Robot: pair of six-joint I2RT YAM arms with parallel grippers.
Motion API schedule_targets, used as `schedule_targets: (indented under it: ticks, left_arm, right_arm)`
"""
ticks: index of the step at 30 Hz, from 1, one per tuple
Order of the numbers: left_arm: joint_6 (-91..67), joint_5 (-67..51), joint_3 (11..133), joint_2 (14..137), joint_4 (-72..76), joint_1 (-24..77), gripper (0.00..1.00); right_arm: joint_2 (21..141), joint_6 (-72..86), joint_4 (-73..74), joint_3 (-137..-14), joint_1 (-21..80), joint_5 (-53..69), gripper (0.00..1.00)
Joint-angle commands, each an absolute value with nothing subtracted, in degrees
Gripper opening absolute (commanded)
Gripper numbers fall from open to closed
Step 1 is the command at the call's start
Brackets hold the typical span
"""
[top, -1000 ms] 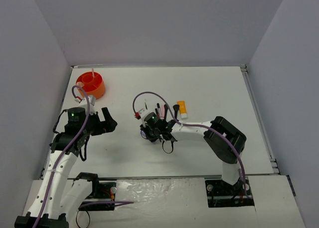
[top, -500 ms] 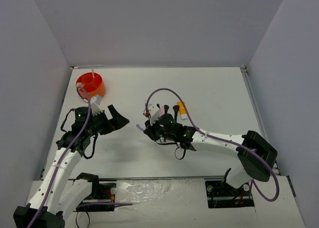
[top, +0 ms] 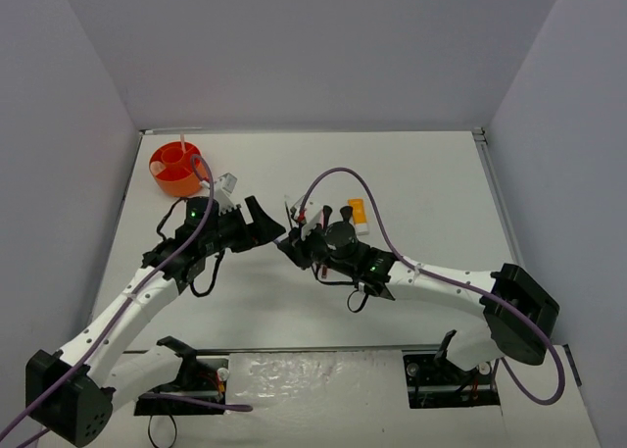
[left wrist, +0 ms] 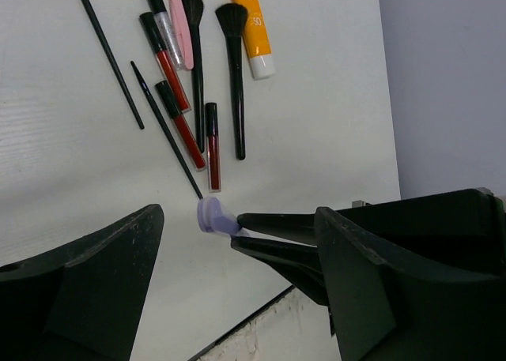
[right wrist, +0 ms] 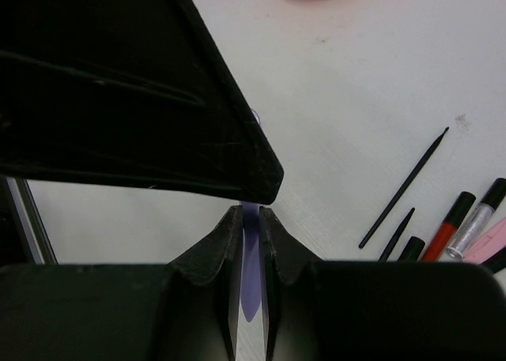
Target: Organize the makeup
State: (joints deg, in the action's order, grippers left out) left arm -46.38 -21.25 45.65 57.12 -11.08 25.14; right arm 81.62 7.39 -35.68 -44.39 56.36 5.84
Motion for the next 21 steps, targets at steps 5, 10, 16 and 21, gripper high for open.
schedule_targets:
  ticks: [5, 10, 16, 21]
  left_arm:
    - [-49.5, -16.0, 49.7, 58.6, -5.7, 27.2, 0.50]
    - [-49.6, -15.3, 49.7, 58.9, -4.6, 28.0, 0.30]
    - [-49.5, -14.9, 49.8, 59.1, -4.3, 28.3, 0.05]
    - [-49.1, -13.7, 50.1, 59.2, -4.5, 28.3, 0.00]
  right_arm:
    - [78.2, 6.8, -43.1, -44.2, 56.7, 4.6, 0.00]
    - [78.4, 6.9, -43.6, -43.9, 56.7, 4.2, 0.00]
    - [78.0, 6.9, -44.5, -43.0, 56.6, 2.0, 0.01]
    - [78.1, 6.8, -44.1, -43.1, 56.6, 1.2, 0.29]
